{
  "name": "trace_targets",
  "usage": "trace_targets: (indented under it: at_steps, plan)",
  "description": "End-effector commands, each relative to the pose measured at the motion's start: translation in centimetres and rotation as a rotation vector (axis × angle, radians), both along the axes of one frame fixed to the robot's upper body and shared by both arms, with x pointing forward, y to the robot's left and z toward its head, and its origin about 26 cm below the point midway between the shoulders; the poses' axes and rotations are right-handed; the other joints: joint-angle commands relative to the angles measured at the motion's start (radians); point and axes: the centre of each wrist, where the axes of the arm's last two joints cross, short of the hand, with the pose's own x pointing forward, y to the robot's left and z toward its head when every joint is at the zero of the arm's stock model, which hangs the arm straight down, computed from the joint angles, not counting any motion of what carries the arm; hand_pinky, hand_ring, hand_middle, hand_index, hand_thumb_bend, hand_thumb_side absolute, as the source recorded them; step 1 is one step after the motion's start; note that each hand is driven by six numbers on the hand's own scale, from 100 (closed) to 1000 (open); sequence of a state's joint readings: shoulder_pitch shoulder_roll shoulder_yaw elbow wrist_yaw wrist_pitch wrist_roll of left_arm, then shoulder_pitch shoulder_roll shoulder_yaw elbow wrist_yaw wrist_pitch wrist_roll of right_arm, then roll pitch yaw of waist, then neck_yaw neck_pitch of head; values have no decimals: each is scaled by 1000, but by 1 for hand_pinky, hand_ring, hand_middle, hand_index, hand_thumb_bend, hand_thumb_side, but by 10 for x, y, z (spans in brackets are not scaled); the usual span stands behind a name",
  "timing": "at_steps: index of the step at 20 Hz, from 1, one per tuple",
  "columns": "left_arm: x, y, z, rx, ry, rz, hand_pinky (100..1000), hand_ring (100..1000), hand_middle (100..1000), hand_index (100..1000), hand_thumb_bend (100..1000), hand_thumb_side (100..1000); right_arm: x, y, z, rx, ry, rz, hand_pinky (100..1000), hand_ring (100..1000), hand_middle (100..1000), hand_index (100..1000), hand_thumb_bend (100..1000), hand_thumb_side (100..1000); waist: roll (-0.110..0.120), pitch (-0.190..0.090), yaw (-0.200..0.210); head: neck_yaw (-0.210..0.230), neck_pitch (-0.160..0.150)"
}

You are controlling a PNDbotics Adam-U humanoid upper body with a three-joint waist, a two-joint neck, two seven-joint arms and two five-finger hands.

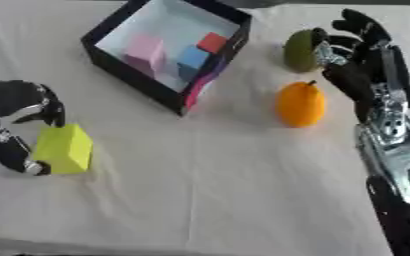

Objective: Pick up objects on the table and place them in the box.

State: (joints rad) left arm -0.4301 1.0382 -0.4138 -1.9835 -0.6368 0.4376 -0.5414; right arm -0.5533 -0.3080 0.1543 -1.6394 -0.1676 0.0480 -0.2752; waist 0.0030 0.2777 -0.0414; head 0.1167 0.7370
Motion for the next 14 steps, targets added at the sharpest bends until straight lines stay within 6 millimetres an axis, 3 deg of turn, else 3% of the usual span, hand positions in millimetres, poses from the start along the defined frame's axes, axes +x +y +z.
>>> trace_targets:
  at_steps: [1,8,12,14]
  plan:
    - [0,2,33,-32,-112,-37,492,574,487,478,450,100,-1,-7,9,-17,-29,-18,799,760,755,844,334,258,3,-24,4,-3,2]
    - [-3,-21,117,-135,-328,-145,460,557,481,477,437,100,-2,-9,6,-19,-23,-25,799,760,755,844,332,260,6,-35,18,-28,2]
    - [-5,-46,143,-177,-344,-180,453,552,478,478,428,100,-2,-9,6,-16,-25,-24,799,760,755,844,332,258,5,-37,20,-35,-2]
    - [7,-59,151,-202,-329,-196,444,546,475,482,417,100,-3,-7,7,-11,-30,-17,799,760,756,844,332,258,1,-36,18,-34,-8]
